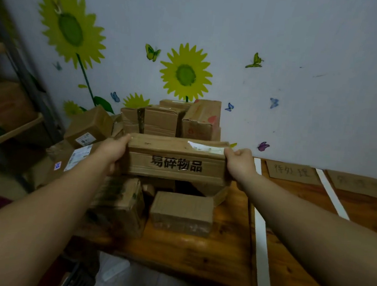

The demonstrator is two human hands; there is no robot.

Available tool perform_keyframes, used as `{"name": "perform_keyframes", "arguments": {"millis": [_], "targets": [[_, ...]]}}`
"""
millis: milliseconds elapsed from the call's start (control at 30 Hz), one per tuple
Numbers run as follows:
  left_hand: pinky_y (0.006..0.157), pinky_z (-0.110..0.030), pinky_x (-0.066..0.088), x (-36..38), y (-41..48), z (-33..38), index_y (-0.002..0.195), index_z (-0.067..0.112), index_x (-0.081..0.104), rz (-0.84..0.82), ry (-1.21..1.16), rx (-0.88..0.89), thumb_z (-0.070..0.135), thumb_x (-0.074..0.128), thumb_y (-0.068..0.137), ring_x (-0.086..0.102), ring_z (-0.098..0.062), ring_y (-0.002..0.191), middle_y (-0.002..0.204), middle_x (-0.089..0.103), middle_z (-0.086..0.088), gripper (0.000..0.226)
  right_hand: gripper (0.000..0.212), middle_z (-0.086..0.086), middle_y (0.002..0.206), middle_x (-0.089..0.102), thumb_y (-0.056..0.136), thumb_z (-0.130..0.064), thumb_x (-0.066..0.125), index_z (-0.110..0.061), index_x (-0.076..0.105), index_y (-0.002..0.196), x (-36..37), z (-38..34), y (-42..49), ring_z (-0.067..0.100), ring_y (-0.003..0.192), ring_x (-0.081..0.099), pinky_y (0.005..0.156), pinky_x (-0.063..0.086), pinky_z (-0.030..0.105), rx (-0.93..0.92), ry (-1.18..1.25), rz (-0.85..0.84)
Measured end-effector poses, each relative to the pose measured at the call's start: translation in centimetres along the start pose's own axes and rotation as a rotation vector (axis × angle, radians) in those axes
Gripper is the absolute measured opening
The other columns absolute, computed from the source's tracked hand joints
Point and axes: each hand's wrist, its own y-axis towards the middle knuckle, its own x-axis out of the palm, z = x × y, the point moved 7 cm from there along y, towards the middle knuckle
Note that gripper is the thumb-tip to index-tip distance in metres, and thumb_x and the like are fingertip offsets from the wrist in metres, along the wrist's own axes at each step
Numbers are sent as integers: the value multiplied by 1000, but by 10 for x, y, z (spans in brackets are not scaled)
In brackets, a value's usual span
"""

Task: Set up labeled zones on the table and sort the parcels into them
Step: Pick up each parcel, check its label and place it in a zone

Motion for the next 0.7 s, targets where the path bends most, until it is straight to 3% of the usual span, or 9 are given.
{"name": "perform_keyframes", "arguments": {"millis": [100,200,300,367,433,500,567,700], "targets": [[86,-46,51,1,-29,-17,127,14,47,-1,93,46,34,61,88,57,-27,97,117,58,-12,45,33,7,116,54,91,-28,59,-16,43,117,-30,3,-18,24,104,54,91,51,42,-28,-10,27],[80,-41,53,5,-60,-32,136,17,44,3,47,63,21,61,89,58,-27,99,124,55,-11,50,44,3,114,49,91,-13,61,-17,40,129,-51,-5,-34,19,101,50,82,50,31,-78,-9,12],[69,-36,52,14,-87,-37,136,15,46,-92,-20,88,13,53,94,59,-22,89,118,57,-11,43,64,9,133,50,90,-7,62,-19,30,144,-67,-12,-50,25,114,53,94,50,36,-118,-36,-9],[62,-34,51,12,-97,-34,135,16,46,-128,-62,113,11,51,94,60,-22,91,120,58,-10,41,73,12,141,46,89,-2,62,-17,23,150,-74,-15,-60,30,122,51,92,50,34,-137,-32,-21],[59,-32,52,9,-104,-29,136,17,46,-144,-119,160,8,51,94,63,-23,93,120,59,-10,43,76,11,140,47,88,3,61,-14,23,151,-80,-15,-70,28,119,53,81,50,28,-164,-23,-14],[56,-29,54,7,-110,-21,135,16,46,-155,-194,231,1,50,93,64,-22,92,120,61,-10,45,69,8,125,54,84,8,60,-14,35,145,-86,-18,-81,25,111,56,81,52,30,-208,-19,28],[62,-31,55,5,-118,-13,136,17,46,-176,-222,306,-2,48,93,64,-23,95,122,60,-9,47,67,0,116,51,80,10,61,-18,42,138,-92,-23,-90,25,111,56,90,54,40,-236,1,101],[92,-42,52,4,-134,1,137,17,44,-219,-293,392,-7,47,91,60,-25,108,125,58,-8,52,74,6,131,46,78,11,60,-24,39,139,-104,-32,-111,26,114,55,88,57,44,-278,53,218]]}}
